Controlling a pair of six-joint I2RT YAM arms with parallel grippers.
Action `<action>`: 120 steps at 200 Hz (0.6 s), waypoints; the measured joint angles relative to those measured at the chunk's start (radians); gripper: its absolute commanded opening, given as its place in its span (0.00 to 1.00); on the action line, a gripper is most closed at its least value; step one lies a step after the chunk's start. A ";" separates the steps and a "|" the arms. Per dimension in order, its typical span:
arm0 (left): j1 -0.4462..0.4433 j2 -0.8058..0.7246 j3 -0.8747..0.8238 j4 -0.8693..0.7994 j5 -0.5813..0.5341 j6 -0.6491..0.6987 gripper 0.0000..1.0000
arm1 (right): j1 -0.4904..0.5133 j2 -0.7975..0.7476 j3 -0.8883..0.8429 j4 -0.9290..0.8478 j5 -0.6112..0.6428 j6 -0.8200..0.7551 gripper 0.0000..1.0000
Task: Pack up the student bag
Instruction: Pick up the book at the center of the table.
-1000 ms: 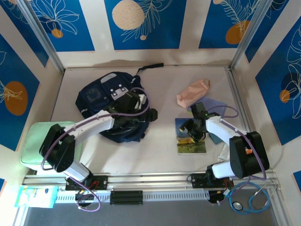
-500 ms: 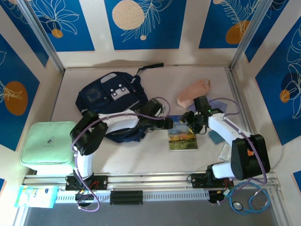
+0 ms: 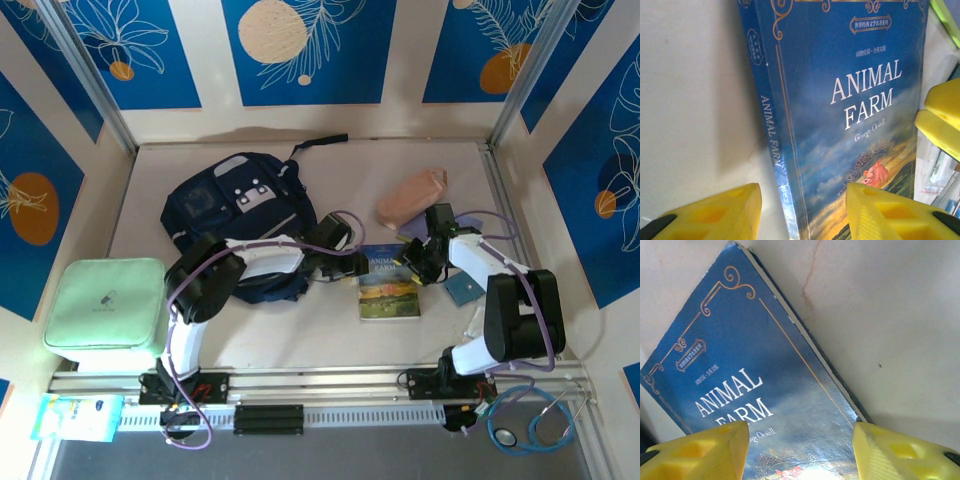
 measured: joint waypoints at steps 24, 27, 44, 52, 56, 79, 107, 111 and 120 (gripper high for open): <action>0.000 0.010 0.001 0.012 0.005 0.000 0.45 | -0.009 0.016 -0.006 0.009 -0.022 0.000 0.58; 0.000 0.011 0.001 0.013 0.005 0.000 0.45 | -0.010 0.016 -0.007 0.010 -0.023 0.000 0.58; 0.000 0.024 0.002 0.021 0.008 0.000 0.45 | -0.013 0.019 -0.008 0.013 -0.036 0.000 0.58; 0.000 0.029 0.002 0.027 0.008 0.000 0.44 | -0.014 0.019 -0.008 0.013 -0.040 0.000 0.58; 0.000 0.031 0.002 0.028 0.008 0.000 0.44 | -0.015 0.021 -0.008 0.013 -0.042 0.001 0.58; 0.000 0.033 0.002 0.046 0.018 -0.007 0.40 | -0.018 0.023 -0.008 0.014 -0.048 0.001 0.58; 0.002 0.047 -0.015 0.138 0.044 -0.053 0.36 | -0.023 0.024 -0.010 0.016 -0.052 0.004 0.58; 0.003 0.049 -0.018 0.150 0.046 -0.061 0.35 | -0.024 0.024 -0.010 0.016 -0.053 0.005 0.58; 0.003 0.054 -0.026 0.177 0.054 -0.071 0.35 | -0.024 0.024 -0.010 0.016 -0.055 0.008 0.58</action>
